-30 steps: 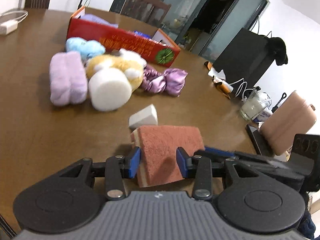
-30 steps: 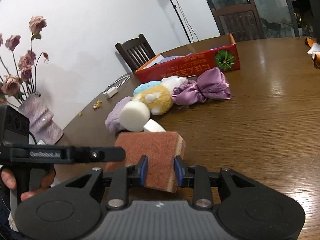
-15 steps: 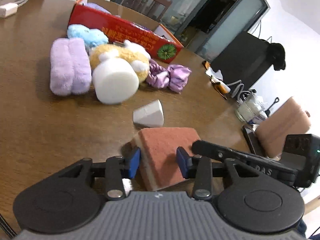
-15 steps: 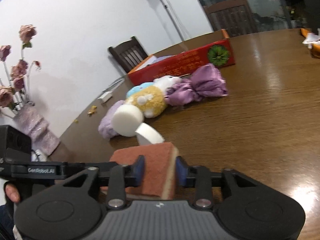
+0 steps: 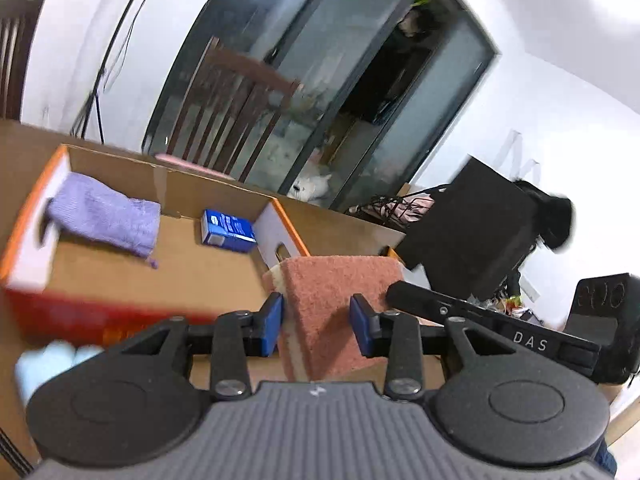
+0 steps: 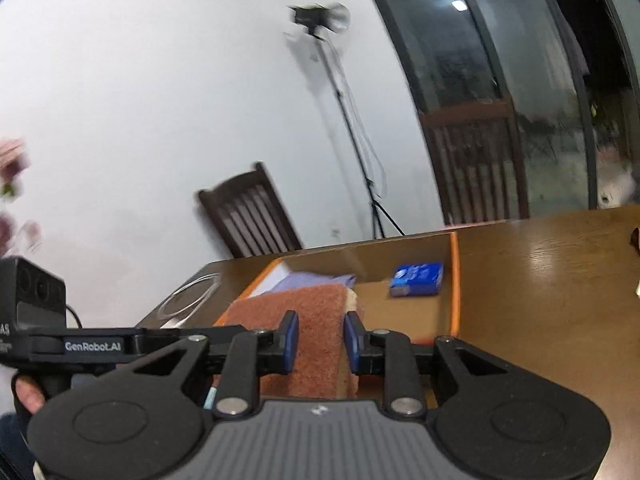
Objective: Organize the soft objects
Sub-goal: 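Carry the brown sponge block into the box and open the left gripper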
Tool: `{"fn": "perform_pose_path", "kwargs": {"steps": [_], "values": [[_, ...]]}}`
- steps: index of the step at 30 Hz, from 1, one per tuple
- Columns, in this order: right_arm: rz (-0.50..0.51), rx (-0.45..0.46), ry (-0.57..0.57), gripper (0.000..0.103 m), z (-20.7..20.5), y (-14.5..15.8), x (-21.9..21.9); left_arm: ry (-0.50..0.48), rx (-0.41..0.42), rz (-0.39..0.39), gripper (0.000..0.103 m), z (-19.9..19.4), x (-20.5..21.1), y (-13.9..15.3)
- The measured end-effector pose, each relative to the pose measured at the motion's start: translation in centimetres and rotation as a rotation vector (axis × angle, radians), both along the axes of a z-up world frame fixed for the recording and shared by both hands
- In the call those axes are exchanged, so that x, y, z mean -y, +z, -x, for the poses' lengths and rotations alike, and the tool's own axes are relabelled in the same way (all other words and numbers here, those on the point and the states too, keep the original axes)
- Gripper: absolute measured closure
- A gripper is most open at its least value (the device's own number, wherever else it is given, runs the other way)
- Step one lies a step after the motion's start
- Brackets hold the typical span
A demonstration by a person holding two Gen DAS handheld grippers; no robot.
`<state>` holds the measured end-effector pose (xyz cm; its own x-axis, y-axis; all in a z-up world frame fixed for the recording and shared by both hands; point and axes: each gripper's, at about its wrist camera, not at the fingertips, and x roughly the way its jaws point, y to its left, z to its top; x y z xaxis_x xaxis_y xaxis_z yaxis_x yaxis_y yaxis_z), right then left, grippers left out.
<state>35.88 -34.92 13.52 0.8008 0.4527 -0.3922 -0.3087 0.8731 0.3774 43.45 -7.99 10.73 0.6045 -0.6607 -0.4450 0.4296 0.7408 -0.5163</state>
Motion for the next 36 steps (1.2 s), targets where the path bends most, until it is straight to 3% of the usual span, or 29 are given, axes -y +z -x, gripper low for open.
{"fn": "perform_pose_path", "kwargs": {"steps": [2, 4, 7, 13, 18, 24, 31, 36], "values": [[0.033, -0.040, -0.027, 0.079, -4.7, -0.3, 0.4, 0.007, -0.072, 0.007, 0.066, -4.2, 1.0, -1.2], [0.060, -0.095, -0.054, 0.079, -8.7, -1.4, 0.6, 0.018, -0.122, -0.036, 0.066, -7.4, 2.2, -2.6], [0.121, -0.173, -0.077, 0.079, -12.3, -3.9, 0.0, 0.034, -0.174, -0.100, 0.066, -9.5, 3.3, -4.8], [0.309, -0.184, -0.100, 0.078, -13.4, -6.3, -2.6, 0.041, -0.247, -0.141, 0.065, -10.3, 4.1, -7.8], [0.357, -0.200, -0.112, 0.075, -13.4, -7.3, -2.9, 0.043, -0.228, -0.159, 0.062, -10.3, 4.3, -7.3], [0.369, -0.165, -0.121, 0.069, -12.3, -5.1, -2.9, 0.080, -0.125, -0.208, 0.051, -8.4, 2.8, -3.7], [0.380, -0.035, -0.126, 0.066, -7.6, 0.9, -2.5, 0.126, 0.087, -0.275, 0.035, -2.4, 0.1, 3.7], [0.373, 0.051, -0.159, 0.057, -3.5, 5.2, -1.7, 0.156, 0.225, -0.344, 0.020, 2.6, -1.3, 7.3]]}}
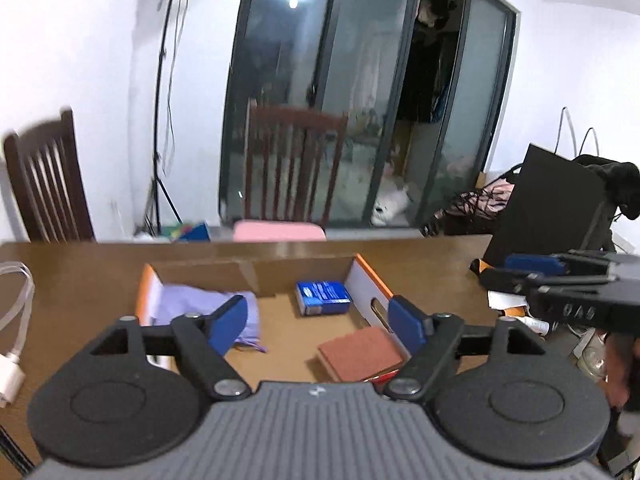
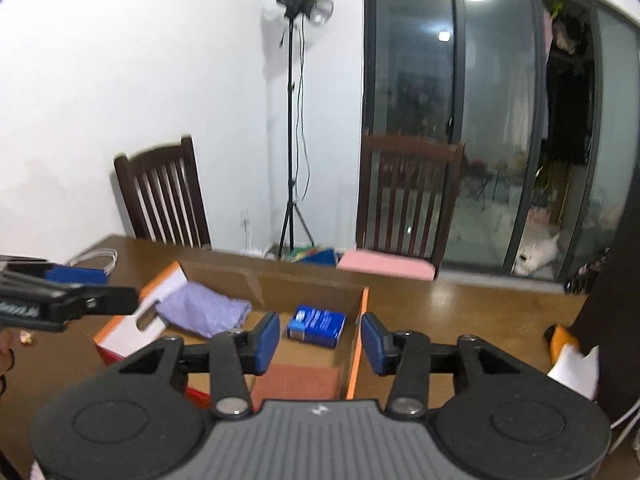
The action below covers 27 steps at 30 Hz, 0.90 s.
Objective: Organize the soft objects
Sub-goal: 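Carry the brown sponge block into the box and open the left gripper, then move the left gripper back to the lilac towel roll and grasp it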
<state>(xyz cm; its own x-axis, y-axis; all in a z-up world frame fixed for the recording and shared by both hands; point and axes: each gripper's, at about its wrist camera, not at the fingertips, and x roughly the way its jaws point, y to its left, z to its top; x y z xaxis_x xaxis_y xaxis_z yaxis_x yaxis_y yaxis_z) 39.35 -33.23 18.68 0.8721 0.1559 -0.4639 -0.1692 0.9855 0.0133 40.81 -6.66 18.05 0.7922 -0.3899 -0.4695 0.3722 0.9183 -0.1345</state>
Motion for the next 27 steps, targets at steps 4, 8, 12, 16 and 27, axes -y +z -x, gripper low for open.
{"fn": "perform_pose_path", "kwargs": {"steps": [4, 8, 12, 16, 27], "values": [[-0.014, 0.037, 0.003, 0.056, 2.5, 2.1, -0.1, 0.012, 0.040, -0.003, 0.018, 3.0, -0.7, 1.6], [-0.009, 0.062, 0.024, 0.050, 4.7, 3.1, -0.8, 0.031, 0.086, -0.024, 0.013, 5.7, -1.1, 2.3], [-0.019, 0.090, 0.040, 0.046, 7.2, 3.0, -1.2, 0.071, 0.137, -0.053, 0.010, 8.8, -2.3, 1.6], [-0.064, 0.109, 0.070, 0.042, 11.1, 1.1, -1.1, 0.057, 0.152, -0.025, 0.006, 13.6, -4.2, -0.3], [-0.157, 0.045, 0.230, 0.032, 23.0, -7.1, -3.2, 0.091, 0.171, -0.017, 0.002, 24.4, -8.4, -7.2]]}}
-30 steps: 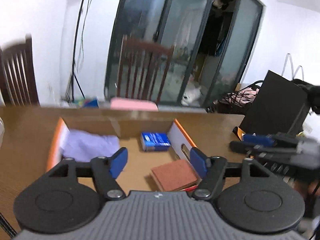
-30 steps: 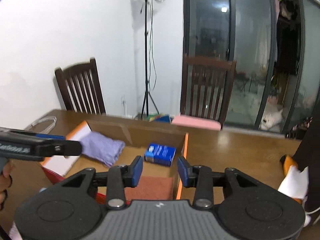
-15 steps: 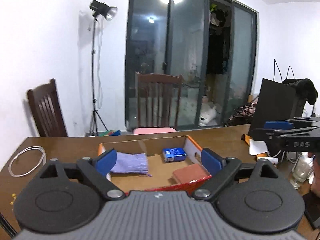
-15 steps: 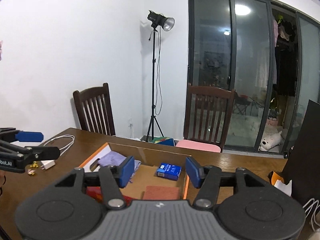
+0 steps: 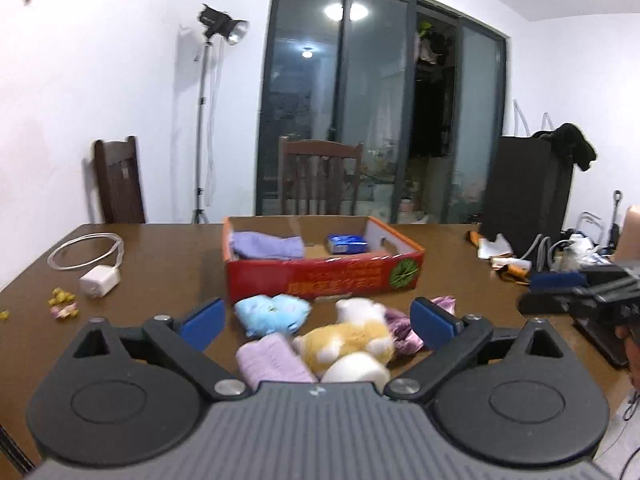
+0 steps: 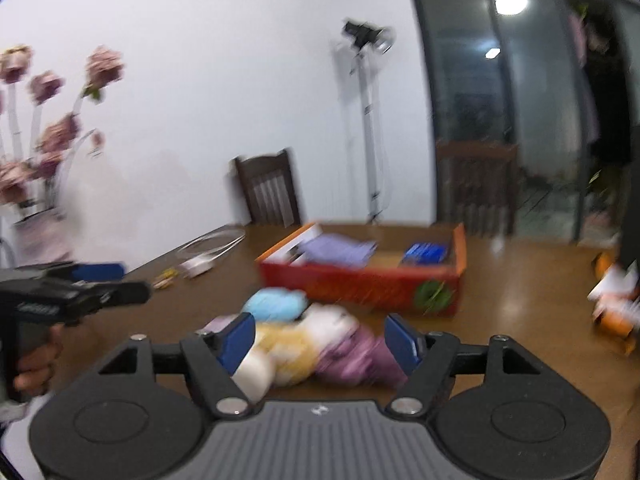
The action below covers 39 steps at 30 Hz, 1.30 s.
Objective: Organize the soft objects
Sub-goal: 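Move the left gripper back to the lilac towel roll and grasp it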
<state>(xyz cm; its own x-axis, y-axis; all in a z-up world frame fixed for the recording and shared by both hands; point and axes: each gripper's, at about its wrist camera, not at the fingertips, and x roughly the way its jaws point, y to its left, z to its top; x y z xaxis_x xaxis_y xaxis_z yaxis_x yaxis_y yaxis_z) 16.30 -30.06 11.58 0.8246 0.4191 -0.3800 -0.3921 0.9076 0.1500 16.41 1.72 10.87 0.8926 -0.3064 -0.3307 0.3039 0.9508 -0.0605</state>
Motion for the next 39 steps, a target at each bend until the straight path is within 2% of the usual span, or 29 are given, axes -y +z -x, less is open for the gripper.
{"fn": "perform_pose_path", "kwargs": {"steps": [2, 5, 8, 11, 17, 19, 20, 21, 22, 24, 26, 28, 31, 33, 36, 38, 39], "values": [[-0.001, -0.039, 0.008, 0.032, 0.3, -0.5, 0.0, -0.003, 0.006, -0.003, 0.002, 0.3, -0.1, -0.1], [0.035, -0.043, -0.023, 0.032, -0.4, -0.5, -0.4, -0.013, -0.007, -0.002, 0.002, -0.8, 0.0, -0.4], [0.011, -0.062, -0.048, 0.032, -1.8, -1.1, -0.7, -0.026, -0.038, -0.007, 0.002, -2.0, 0.2, -1.6], [-0.013, -0.098, -0.025, 0.033, -3.3, -2.3, -1.3, -0.027, -0.082, -0.019, 0.002, -2.8, 0.4, -3.3], [-0.021, -0.142, 0.048, 0.038, -5.8, -4.0, -4.3, 0.035, -0.210, 0.019, 0.006, -5.5, -1.0, -6.2], [-0.016, -0.149, 0.065, 0.038, -6.6, -4.3, -5.4, 0.046, -0.235, 0.033, 0.011, -6.1, -1.4, -7.2], [-0.010, -0.152, 0.078, 0.039, -6.9, -4.4, -6.0, 0.053, -0.257, 0.046, 0.020, -6.7, -1.6, -7.7], [-0.007, -0.160, 0.093, 0.041, -7.3, -4.6, -6.7, 0.066, -0.292, 0.060, 0.033, -7.4, -1.9, -8.2], [-0.006, -0.170, 0.108, 0.043, -7.6, -4.8, -7.2, 0.066, -0.326, 0.075, 0.039, -7.9, -2.1, -8.8], [0.012, -0.179, 0.143, 0.054, -7.7, -5.1, -8.3, 0.043, -0.388, 0.123, 0.056, -8.5, -2.6, -9.5], [0.024, -0.182, 0.177, 0.064, -7.3, -5.2, -9.1, 0.010, -0.389, 0.174, 0.067, -8.4, -3.3, -9.6], [0.011, -0.195, 0.227, 0.071, -7.0, -5.3, -9.9, 0.036, -0.376, 0.171, 0.071, -8.2, -3.8, -9.4], [-0.025, -0.229, 0.312, 0.071, -6.7, -6.1, -11.9, 0.079, -0.367, 0.173, 0.073, -7.9, -5.2, -9.1], [-0.022, -0.236, 0.329, 0.071, -6.9, -6.9, -13.4, 0.079, -0.361, 0.175, 0.073, -7.4, -6.0, -8.6], [-0.007, -0.229, 0.317, 0.072, -7.5, -7.9, -15.0, 0.044, -0.344, 0.157, 0.073, -6.2, -7.2, -7.9], [0.026, -0.231, 0.260, 0.073, -7.9, -8.3, -15.3, 0.016, -0.342, 0.149, 0.073, -5.4, -7.7, -7.8], [0.048, -0.233, 0.212, 0.078, -8.1, -8.3, -15.1, -0.005, -0.341, 0.146, 0.073, -4.9, -7.8, -7.8]]}}
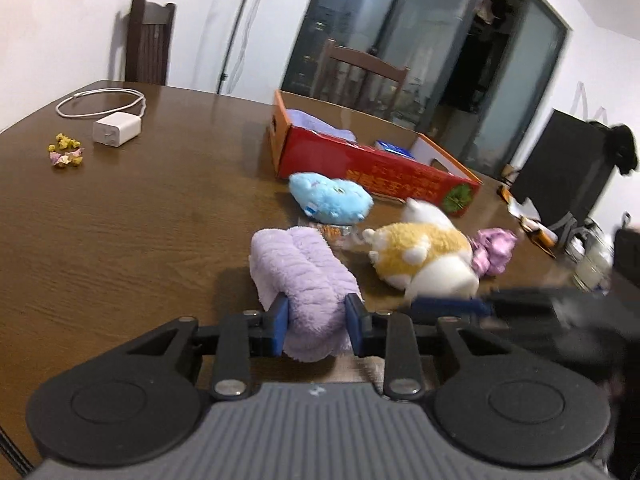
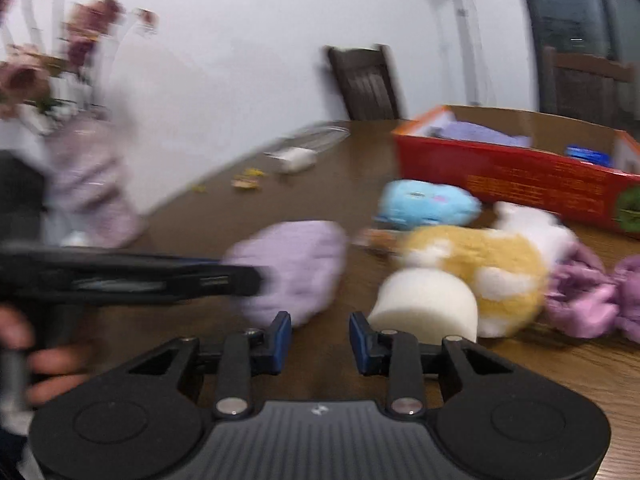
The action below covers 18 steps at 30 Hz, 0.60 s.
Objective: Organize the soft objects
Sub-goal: 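Move the left gripper back to the lilac towel roll and grasp it, then lift the lilac towel roll into the box and open the left gripper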
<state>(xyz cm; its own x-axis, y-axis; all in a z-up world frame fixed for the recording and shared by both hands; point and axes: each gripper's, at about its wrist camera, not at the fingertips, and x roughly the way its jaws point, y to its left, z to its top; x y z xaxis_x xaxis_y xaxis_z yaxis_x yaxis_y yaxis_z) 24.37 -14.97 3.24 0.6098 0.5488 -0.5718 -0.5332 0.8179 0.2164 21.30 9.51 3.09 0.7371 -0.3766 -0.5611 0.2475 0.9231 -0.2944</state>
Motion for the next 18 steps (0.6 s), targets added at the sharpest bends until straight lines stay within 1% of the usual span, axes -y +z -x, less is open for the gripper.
{"fn": "perform_pose_path", "kwargs": {"steps": [2, 3, 6, 7, 8, 10, 11, 12, 13, 15, 17, 18], "values": [[0.024, 0.012, -0.063, 0.079, 0.0, 0.3, 1.0, -0.057, 0.016, 0.017, 0.073, 1.0, 0.4, 0.1], [0.037, 0.026, -0.101, 0.077, 0.3, 0.5, 1.6, -0.093, 0.024, 0.023, 0.073, 1.2, 0.9, 0.0], [0.058, 0.067, -0.202, 0.076, 0.7, 1.4, 3.9, -0.246, 0.045, 0.061, 0.073, 2.0, 2.7, -0.5], [0.041, 0.075, -0.231, 0.075, 0.8, 1.7, 4.8, -0.300, 0.047, 0.062, 0.073, 2.1, 3.4, -0.6], [0.010, 0.074, -0.236, 0.072, 0.9, 2.0, 5.6, -0.343, 0.051, 0.057, 0.071, 2.2, 4.0, -0.7], [-0.072, 0.047, -0.195, 0.072, 0.9, 2.6, 7.1, -0.414, 0.049, 0.031, 0.067, 2.4, 5.0, -1.1], [-0.106, 0.024, -0.159, 0.070, 0.8, 2.6, 7.4, -0.434, 0.042, 0.007, 0.060, 2.3, 5.3, -1.3], [-0.130, -0.001, -0.111, 0.069, 0.7, 2.6, 7.4, -0.440, 0.037, -0.024, 0.056, 2.5, 5.5, -1.5], [-0.140, -0.008, -0.076, 0.069, 0.5, 2.5, 6.9, -0.427, 0.036, -0.048, 0.056, 2.6, 5.5, -1.5], [-0.120, -0.014, -0.041, 0.069, 0.1, 1.9, 5.9, -0.396, 0.026, -0.055, 0.052, 2.8, 4.7, -1.5], [-0.090, -0.033, -0.031, 0.068, -0.7, 0.9, 4.8, -0.331, 0.034, -0.062, 0.051, 3.1, 3.5, -1.2], [-0.082, -0.052, -0.020, 0.074, -1.3, 0.4, 4.4, -0.282, 0.041, -0.075, 0.051, 3.2, 2.8, -1.2]]}}
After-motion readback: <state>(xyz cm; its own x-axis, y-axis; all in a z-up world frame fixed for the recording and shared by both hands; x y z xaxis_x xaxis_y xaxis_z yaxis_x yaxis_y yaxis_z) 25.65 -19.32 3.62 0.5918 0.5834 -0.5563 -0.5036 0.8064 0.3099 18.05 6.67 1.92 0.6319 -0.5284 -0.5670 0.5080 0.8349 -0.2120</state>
